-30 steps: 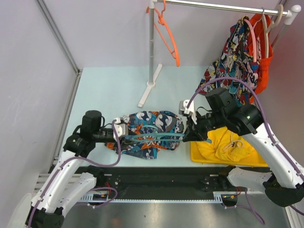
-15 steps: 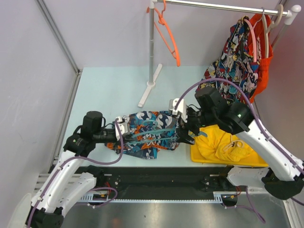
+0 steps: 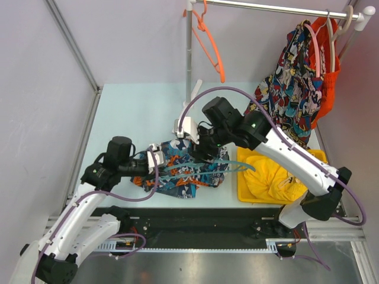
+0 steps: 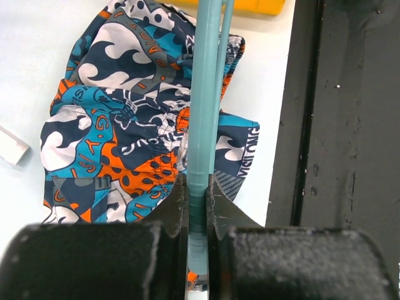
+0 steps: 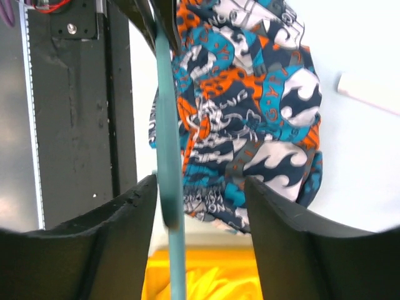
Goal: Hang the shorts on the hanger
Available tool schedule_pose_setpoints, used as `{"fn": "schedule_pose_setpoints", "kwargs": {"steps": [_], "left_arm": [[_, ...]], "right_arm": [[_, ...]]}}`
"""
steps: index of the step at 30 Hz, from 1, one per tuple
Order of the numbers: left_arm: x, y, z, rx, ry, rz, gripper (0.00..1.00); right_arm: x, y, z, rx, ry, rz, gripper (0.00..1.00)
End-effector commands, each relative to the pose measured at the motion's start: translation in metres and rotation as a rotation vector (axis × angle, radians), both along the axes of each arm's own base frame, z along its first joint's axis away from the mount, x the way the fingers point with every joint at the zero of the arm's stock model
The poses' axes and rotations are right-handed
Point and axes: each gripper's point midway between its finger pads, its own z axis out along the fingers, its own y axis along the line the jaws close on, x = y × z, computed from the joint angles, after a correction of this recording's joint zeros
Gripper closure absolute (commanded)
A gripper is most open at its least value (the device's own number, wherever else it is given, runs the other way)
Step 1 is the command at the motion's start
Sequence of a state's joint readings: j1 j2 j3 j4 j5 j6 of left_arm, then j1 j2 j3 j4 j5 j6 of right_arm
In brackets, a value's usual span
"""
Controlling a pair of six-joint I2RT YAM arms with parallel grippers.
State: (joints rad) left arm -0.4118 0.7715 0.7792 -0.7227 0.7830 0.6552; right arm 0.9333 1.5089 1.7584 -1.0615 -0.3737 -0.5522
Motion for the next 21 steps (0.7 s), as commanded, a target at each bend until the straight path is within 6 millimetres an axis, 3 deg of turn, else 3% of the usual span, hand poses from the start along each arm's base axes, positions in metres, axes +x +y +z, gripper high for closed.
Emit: {"fn": "schedule_pose_setpoints", "kwargs": {"steps": [1, 2, 3, 6, 7, 10, 11, 13, 16, 21], "left_arm": [[0.003, -0.003, 0.016, -0.003, -0.059, -0.018, 1.00], [0.003, -0.003, 0.015, 0.001, -0.054, -0.017, 1.00], [0.003, -0.003, 0.015, 0.003, -0.052, -0.016, 1.00], [0.001, -0.002, 0.014, 0.001, -0.038, -0.006, 0.94], [0.001, -0.001, 0.013, 0.002, -0.029, 0.001, 0.74], [-0.004, 0.004, 0.006, 0.028, -0.039, -0.007, 0.43], [-0.004, 0.006, 0.003, 0.035, -0.045, -0.009, 0.39], [-0.005, 0.014, -0.012, 0.084, -0.070, -0.010, 0.32], [-0.006, 0.026, -0.039, 0.177, -0.103, -0.037, 0.30], [-0.009, 0.036, -0.067, 0.271, -0.120, -0.103, 0.29]], "right_arm": [[-0.002, 0.020, 0.019, 0.054, -0.054, 0.051, 0.52], [-0.003, 0.020, 0.017, 0.048, -0.055, 0.056, 0.58], [-0.005, 0.020, 0.015, 0.040, -0.059, 0.067, 0.76], [-0.006, 0.012, 0.008, 0.016, -0.069, 0.066, 1.00], [-0.006, 0.006, 0.011, 0.015, -0.086, 0.056, 1.00], [-0.011, -0.009, -0.001, -0.021, -0.092, 0.056, 1.00], [-0.017, -0.017, 0.003, -0.013, -0.102, 0.063, 1.00], [-0.027, -0.030, -0.009, -0.049, -0.085, 0.086, 1.00], [-0.036, -0.042, -0.013, -0.052, -0.084, 0.094, 1.00], [-0.035, -0.045, -0.013, -0.049, -0.108, 0.094, 1.00]]}}
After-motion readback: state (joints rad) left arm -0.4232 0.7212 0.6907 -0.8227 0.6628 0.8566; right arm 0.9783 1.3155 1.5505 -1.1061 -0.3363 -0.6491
